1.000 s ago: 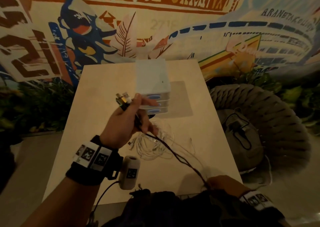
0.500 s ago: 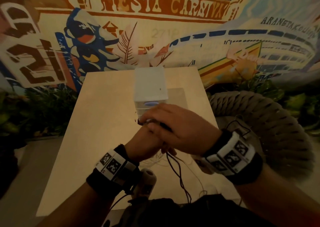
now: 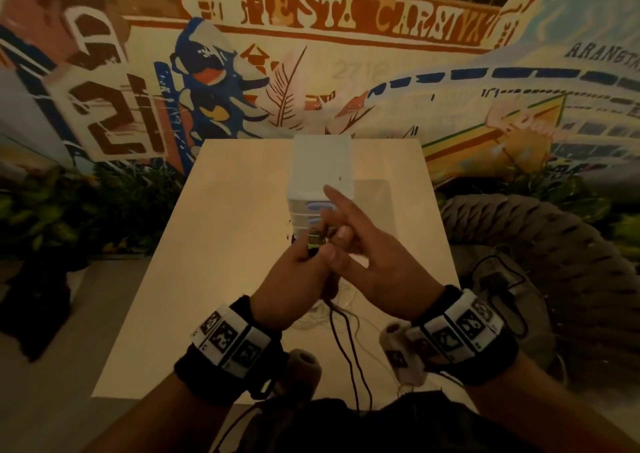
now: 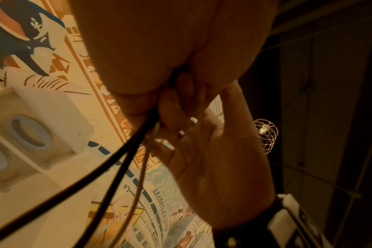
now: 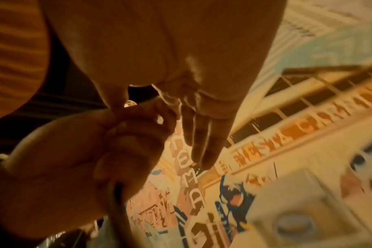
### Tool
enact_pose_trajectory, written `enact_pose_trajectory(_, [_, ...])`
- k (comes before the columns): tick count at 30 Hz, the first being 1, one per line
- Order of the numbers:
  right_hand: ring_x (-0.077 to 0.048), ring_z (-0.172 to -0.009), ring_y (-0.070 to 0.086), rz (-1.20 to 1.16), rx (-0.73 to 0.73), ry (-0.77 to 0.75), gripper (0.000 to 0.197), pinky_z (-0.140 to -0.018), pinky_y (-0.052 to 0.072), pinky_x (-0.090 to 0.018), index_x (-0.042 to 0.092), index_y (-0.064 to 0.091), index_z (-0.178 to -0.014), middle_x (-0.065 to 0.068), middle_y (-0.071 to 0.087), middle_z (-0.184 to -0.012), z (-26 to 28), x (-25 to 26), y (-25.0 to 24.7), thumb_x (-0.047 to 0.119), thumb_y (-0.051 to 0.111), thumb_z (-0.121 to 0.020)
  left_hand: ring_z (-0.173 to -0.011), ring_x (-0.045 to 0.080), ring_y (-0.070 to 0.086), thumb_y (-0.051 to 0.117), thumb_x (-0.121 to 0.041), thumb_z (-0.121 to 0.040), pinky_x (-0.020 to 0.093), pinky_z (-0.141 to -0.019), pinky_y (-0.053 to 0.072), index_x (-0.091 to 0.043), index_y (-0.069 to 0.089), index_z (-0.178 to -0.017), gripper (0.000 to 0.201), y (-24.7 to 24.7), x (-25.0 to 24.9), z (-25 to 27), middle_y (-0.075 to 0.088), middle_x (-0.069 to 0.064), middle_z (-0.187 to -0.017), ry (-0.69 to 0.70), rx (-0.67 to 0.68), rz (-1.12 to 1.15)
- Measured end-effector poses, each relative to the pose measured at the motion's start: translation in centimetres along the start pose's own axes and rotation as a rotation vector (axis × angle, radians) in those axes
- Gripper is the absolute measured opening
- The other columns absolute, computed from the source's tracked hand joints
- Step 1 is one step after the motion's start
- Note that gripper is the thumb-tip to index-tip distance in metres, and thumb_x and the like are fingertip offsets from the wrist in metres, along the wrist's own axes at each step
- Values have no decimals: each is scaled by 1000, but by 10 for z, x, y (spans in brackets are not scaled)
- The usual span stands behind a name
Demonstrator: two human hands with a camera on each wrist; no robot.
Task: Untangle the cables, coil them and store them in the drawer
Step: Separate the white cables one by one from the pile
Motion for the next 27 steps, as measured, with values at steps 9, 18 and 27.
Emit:
enact_pose_trajectory(9, [-10, -56, 42, -163, 245, 290, 42, -61, 41, -32, 37, 67, -77, 14, 46, -57, 23, -51, 29, 66, 41, -93, -46, 20, 21, 41, -30, -105, 34, -50, 26, -12, 51, -92, 25, -29, -30, 0, 28, 2, -54, 188, -139, 38])
enact_pose_trajectory(18, [-3, -53, 37, -83, 3, 95, 42, -57, 31, -19, 32, 46, -65, 12, 40, -56, 37, -48, 27, 47, 38, -103, -97, 21, 73, 68, -21, -92, 30, -89, 54, -8, 70, -111, 24, -46, 5, 11, 76, 6, -99, 98, -193, -180])
enact_pose_trajectory(27, [2, -58, 48, 65, 61, 249, 35, -63, 34, -20, 36, 52, -72, 23, 52, -57, 27, -54, 58, 52, 36, -99, -58, 21, 61, 37, -20, -109, 36, -65, 59, -11, 65, -115, 30, -80, 11, 5, 58, 3, -61, -9, -197, 405])
Point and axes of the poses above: each hand's wrist, its own z-axis away from the middle knuckle, its own y-axis out of the palm, x = y × z, the point moved 6 cm from there along -z, towards the middle knuckle
